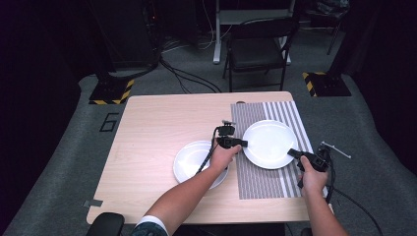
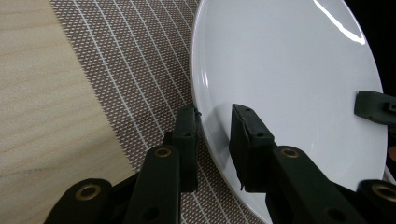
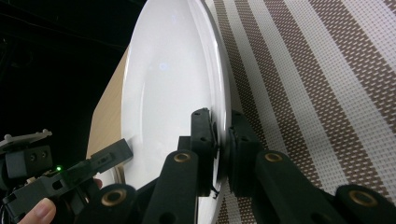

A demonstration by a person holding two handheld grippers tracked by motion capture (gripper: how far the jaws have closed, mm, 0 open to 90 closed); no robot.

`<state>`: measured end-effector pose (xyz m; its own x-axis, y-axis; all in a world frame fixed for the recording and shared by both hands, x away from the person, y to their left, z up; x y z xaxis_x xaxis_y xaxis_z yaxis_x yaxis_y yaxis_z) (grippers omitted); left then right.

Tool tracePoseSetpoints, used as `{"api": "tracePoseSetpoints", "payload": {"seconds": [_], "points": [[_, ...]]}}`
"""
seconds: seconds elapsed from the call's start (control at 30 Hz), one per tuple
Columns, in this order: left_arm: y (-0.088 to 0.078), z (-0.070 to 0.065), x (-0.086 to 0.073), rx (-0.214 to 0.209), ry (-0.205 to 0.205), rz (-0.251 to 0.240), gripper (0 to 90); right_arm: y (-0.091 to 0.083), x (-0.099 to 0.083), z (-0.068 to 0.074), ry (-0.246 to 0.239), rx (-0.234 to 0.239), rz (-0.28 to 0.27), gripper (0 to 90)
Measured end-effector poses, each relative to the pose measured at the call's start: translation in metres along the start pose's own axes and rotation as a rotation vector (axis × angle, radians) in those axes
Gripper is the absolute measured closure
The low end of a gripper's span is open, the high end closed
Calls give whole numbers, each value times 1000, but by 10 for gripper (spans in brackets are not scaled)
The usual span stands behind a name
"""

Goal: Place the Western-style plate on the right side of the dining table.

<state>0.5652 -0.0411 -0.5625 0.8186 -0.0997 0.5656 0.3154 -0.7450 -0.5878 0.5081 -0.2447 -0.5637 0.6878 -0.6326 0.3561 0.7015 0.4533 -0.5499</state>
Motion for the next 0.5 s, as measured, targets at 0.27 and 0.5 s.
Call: {"api": "tracePoseSetpoints", "payload": {"seconds": [0.27, 0.5], "points": [[4, 0, -2, 2, 9, 14, 718, 1, 2, -4, 23, -9, 0, 830], [5, -1, -1, 8, 18, 20, 716, 2, 5, -6, 19, -16, -20, 824]]}}
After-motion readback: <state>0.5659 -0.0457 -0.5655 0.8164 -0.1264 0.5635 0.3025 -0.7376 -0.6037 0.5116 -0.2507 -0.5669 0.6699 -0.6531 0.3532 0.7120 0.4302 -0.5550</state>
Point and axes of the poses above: each handheld gripper's, and its own axes: y roughly forward along the jaws, x roughly out of its top, z roughly to its left, the point moved 10 cm from there along y, roughly forward along the jaws, and after that the axes turned 5 degrees about -x, right-handed, at the moved point
